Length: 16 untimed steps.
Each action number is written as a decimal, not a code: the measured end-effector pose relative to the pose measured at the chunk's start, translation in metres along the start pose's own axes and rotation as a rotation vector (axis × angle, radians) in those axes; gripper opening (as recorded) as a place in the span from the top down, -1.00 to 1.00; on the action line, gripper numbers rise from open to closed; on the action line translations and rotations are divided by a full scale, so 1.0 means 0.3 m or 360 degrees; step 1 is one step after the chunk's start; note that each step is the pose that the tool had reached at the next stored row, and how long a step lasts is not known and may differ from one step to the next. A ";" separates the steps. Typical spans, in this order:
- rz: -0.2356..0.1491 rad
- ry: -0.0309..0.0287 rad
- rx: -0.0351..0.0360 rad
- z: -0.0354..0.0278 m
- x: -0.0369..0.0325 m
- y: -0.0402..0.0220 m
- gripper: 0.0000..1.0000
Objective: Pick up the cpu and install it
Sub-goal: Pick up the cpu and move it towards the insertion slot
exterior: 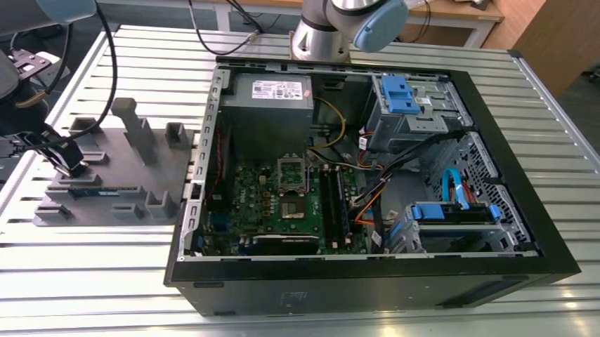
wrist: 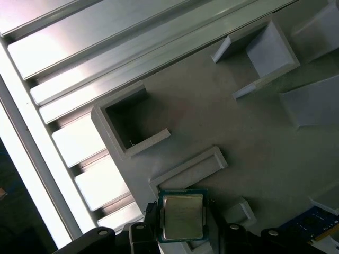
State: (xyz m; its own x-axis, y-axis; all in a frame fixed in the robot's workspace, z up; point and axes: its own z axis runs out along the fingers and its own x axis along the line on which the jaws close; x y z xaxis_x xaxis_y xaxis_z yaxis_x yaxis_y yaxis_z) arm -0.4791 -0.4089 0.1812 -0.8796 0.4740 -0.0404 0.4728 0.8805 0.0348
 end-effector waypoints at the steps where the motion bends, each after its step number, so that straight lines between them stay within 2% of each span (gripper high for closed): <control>1: 0.0000 -0.00005 -0.0001 -0.001 0.000 0.000 0.07; 4: 0.0000 -0.00020 -0.0003 -0.010 -0.001 0.001 0.07; 8: 0.0000 -0.00004 -0.0001 -0.026 -0.001 0.001 0.07; 16: -0.0026 0.00010 -0.0001 -0.026 -0.005 0.003 0.07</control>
State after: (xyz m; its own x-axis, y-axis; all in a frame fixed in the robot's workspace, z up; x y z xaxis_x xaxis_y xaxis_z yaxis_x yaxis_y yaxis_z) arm -0.4778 -0.4089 0.1891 -0.8873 0.4593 -0.0404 0.4582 0.8882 0.0347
